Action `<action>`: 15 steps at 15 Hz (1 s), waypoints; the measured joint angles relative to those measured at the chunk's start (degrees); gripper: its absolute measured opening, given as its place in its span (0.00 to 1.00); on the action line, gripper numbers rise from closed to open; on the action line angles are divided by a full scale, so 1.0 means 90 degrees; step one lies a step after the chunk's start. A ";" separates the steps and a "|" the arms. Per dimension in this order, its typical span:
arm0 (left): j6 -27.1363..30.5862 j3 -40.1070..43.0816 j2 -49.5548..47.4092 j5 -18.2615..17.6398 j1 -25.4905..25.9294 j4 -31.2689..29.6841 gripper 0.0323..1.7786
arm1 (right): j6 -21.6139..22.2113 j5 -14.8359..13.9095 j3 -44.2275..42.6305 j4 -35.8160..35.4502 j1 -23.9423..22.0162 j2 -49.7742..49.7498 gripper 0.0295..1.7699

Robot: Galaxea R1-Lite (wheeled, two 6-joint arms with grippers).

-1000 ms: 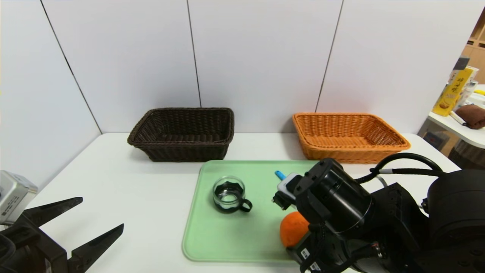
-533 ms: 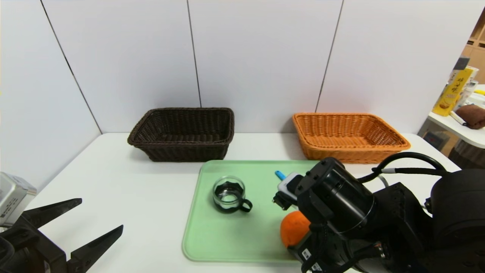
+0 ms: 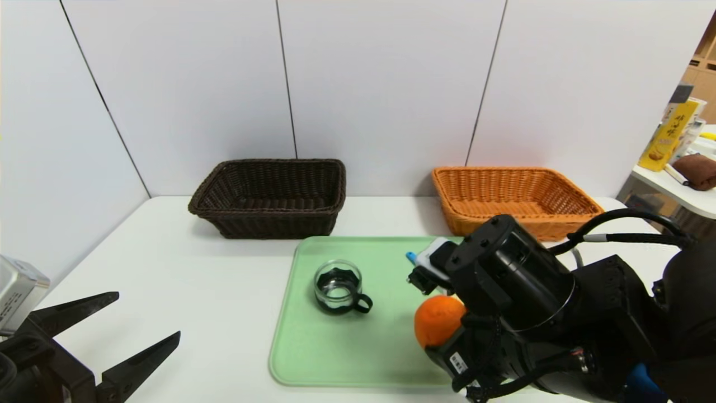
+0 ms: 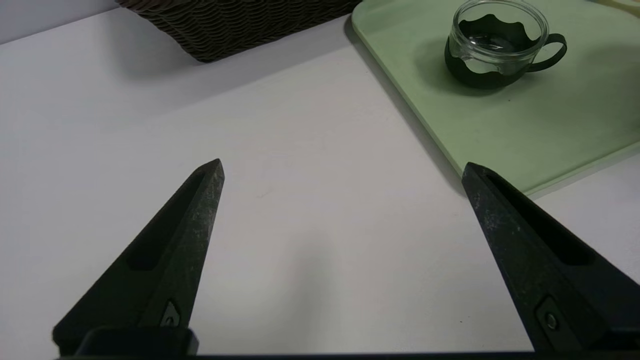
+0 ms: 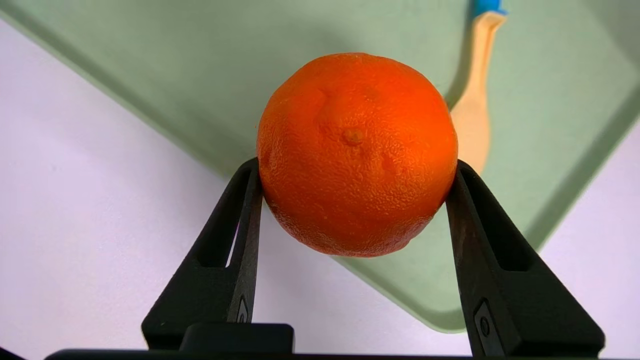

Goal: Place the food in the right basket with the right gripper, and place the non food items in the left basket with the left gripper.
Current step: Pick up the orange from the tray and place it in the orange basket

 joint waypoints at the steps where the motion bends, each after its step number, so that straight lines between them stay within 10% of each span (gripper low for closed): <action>1: 0.0000 0.0000 -0.0005 0.0005 0.0000 -0.0003 0.95 | -0.0016 -0.0005 -0.0034 0.0000 0.0000 -0.0058 0.59; 15: -0.0011 -0.0023 -0.0144 0.0027 0.0000 0.0004 0.95 | -0.0893 -0.0459 -0.1164 -0.0331 -0.0668 -0.0849 0.59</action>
